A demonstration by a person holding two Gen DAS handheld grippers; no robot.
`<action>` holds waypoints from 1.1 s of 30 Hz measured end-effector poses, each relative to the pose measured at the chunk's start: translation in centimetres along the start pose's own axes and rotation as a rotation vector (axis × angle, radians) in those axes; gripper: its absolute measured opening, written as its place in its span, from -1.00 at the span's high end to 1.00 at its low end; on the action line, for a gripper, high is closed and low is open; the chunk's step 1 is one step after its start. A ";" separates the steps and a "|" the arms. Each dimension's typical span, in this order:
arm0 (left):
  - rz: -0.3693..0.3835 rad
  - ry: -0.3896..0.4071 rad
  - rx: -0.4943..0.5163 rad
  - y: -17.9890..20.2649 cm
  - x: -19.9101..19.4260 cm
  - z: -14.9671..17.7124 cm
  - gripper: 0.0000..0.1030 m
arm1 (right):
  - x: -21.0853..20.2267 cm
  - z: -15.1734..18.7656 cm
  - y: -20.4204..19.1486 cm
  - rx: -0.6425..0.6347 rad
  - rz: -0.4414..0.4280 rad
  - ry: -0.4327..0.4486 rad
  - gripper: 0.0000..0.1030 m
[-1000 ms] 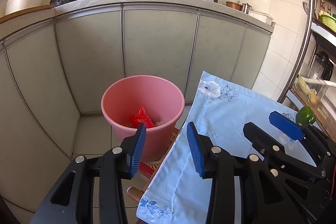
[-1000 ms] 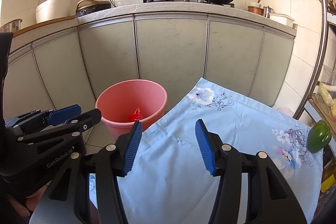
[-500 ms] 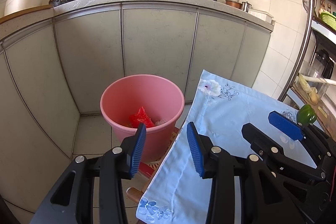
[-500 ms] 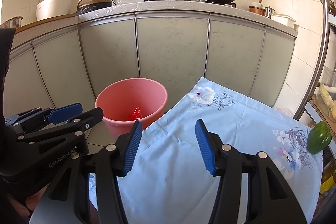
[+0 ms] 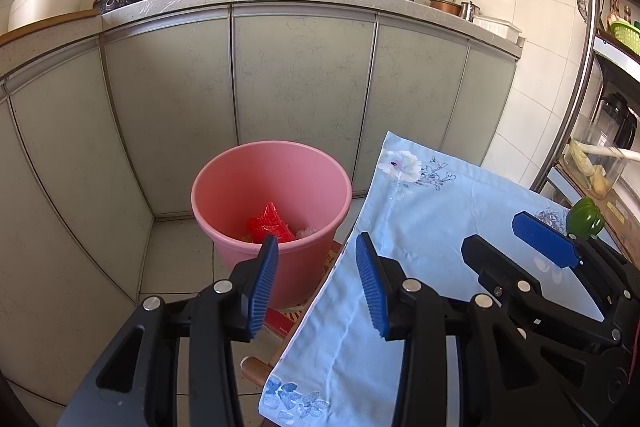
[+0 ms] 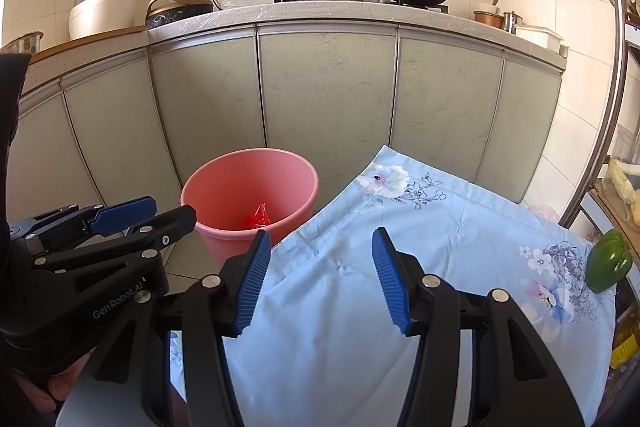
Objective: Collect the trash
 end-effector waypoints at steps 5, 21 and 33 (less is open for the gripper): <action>-0.002 -0.002 -0.002 0.0 0.2 0.2 0.22 | 0.0 0.0 0.0 -0.001 -0.002 -0.001 -0.04; -0.006 -0.017 -0.002 0.1 0.8 0.2 0.22 | 0.8 0.1 0.0 -0.007 -0.006 -0.016 -0.04; -0.010 -0.035 0.000 0.0 1.5 0.0 0.23 | 1.5 0.3 0.2 -0.006 -0.011 -0.030 -0.04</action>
Point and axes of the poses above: each gripper's, at about its wrist camera, not at the fingertips, and x roughly the way its jaws point, y to its right, z to its underside, the point moved 4 cm from there along x, roughly the way its jaws point, and after that the axes turned 8 degrees about -y, right-handed, at the moved point
